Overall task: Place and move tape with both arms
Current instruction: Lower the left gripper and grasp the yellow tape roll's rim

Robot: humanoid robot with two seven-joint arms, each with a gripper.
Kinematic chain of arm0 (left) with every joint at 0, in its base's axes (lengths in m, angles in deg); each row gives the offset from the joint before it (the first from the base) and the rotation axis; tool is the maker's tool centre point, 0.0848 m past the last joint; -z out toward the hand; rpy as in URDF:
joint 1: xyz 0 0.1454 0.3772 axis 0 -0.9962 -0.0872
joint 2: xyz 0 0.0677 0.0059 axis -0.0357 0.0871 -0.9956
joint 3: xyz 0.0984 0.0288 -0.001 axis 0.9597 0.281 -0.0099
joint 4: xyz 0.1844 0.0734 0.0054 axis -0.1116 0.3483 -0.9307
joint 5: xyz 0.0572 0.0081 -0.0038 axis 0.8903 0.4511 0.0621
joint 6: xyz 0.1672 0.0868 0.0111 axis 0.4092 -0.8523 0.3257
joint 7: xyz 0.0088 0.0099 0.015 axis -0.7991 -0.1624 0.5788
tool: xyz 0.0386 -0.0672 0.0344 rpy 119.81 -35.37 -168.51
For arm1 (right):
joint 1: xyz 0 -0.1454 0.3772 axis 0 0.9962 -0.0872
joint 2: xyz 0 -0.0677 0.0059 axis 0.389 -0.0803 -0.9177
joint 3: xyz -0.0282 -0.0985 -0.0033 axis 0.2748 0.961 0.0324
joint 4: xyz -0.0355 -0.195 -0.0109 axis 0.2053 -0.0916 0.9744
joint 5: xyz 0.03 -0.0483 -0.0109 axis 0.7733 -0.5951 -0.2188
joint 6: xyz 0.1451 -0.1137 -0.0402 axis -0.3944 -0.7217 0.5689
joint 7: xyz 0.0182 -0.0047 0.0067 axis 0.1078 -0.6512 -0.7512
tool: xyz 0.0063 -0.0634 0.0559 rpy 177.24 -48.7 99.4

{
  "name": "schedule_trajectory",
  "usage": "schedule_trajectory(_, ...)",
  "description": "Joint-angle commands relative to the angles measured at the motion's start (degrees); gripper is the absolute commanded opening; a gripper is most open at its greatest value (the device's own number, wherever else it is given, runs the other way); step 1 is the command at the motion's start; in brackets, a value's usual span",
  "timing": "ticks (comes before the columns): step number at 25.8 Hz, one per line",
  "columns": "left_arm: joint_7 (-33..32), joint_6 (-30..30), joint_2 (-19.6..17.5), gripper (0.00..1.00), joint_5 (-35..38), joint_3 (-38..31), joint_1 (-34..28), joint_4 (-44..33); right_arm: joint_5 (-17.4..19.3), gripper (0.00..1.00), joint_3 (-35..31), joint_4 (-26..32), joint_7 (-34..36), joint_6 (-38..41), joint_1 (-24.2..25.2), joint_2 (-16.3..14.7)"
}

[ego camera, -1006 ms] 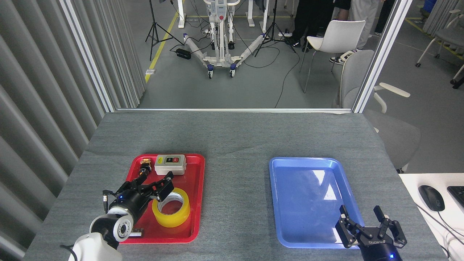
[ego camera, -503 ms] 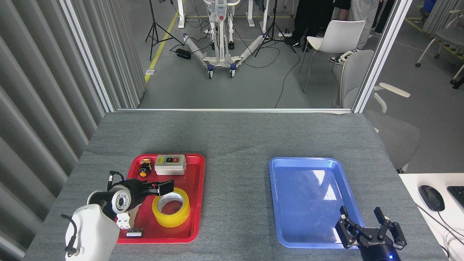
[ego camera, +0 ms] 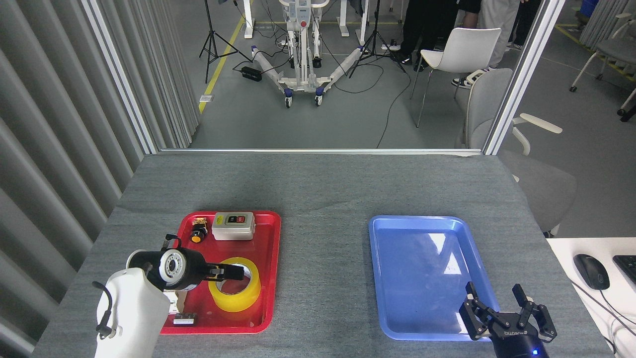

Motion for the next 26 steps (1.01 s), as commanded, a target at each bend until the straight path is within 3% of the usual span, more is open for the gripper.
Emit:
schedule_trajectory(1, -0.14, 0.05, 0.87, 0.93, 0.26, 0.04, -0.10, 0.41, 0.00, 1.00, 0.08, 0.00, 0.00, -0.03, 0.17, -0.01)
schedule_trajectory(11, 4.16, 0.05, 0.43, 0.90, 1.32, 0.13, -0.19, 3.49, -1.14, 1.00, -0.01, -0.09, 0.00, -0.03, 0.17, 0.78)
schedule_trajectory(20, 4.16, 0.67, 0.25, 0.97, 1.06, -0.22, -0.10, 2.79, -1.76, 1.00, 0.08, -0.09, 0.00, -0.03, 0.17, 0.78)
schedule_trajectory(26, 4.34, 0.58, 0.16, 0.97, 1.23, -0.22, -0.10, 2.87, -1.84, 1.00, 0.61, -0.09, 0.00, -0.03, -0.01, 0.86)
